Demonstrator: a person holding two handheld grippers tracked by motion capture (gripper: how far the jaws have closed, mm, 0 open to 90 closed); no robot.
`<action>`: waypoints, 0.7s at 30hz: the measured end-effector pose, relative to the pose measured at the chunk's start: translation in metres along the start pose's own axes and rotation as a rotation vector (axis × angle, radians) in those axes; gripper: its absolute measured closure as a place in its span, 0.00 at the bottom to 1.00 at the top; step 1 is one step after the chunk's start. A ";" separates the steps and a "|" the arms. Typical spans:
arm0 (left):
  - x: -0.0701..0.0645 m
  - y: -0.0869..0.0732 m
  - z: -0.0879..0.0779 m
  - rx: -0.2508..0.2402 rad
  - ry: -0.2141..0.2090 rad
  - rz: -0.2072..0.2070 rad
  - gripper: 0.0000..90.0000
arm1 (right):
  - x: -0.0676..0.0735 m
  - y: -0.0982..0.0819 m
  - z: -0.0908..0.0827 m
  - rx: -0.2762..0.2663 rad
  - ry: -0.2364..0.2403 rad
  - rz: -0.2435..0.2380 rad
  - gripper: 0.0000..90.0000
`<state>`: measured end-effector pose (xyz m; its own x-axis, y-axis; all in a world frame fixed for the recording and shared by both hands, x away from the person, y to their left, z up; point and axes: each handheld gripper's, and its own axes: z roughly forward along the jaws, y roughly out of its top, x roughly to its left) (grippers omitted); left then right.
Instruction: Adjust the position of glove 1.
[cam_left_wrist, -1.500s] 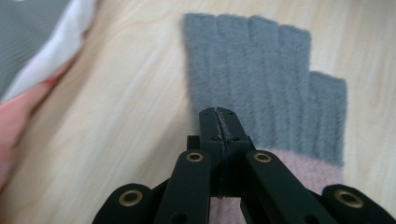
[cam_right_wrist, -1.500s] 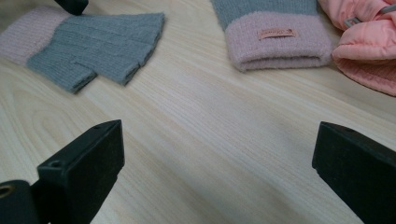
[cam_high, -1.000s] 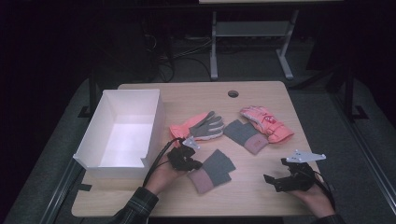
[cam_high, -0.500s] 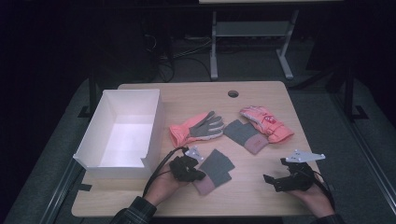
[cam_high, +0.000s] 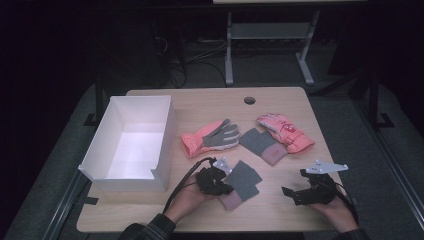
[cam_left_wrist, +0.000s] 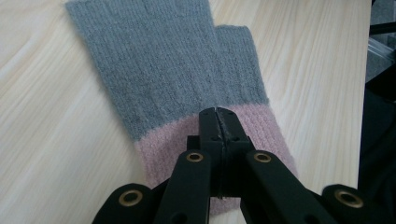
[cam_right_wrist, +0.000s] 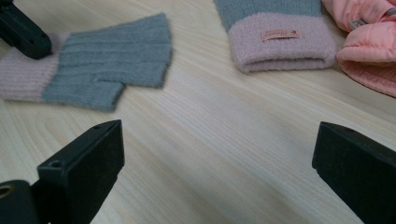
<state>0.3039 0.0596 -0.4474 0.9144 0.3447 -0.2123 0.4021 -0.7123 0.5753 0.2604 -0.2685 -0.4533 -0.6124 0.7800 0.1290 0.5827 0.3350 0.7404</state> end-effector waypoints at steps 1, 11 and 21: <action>0.000 0.003 0.002 -0.001 -0.003 0.003 1.00 | 0.000 0.001 0.001 -0.003 0.001 0.000 0.02; 0.005 0.018 0.001 -0.046 0.019 0.014 1.00 | -0.001 0.003 0.003 -0.004 0.010 -0.008 0.02; 0.020 -0.004 -0.006 0.018 0.057 -0.033 1.00 | 0.001 0.004 0.003 0.005 0.006 -0.006 0.02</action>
<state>0.3198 0.0728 -0.4494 0.8966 0.4020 -0.1856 0.4334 -0.7107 0.5541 0.2635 -0.2646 -0.4524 -0.6193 0.7745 0.1284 0.5812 0.3424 0.7382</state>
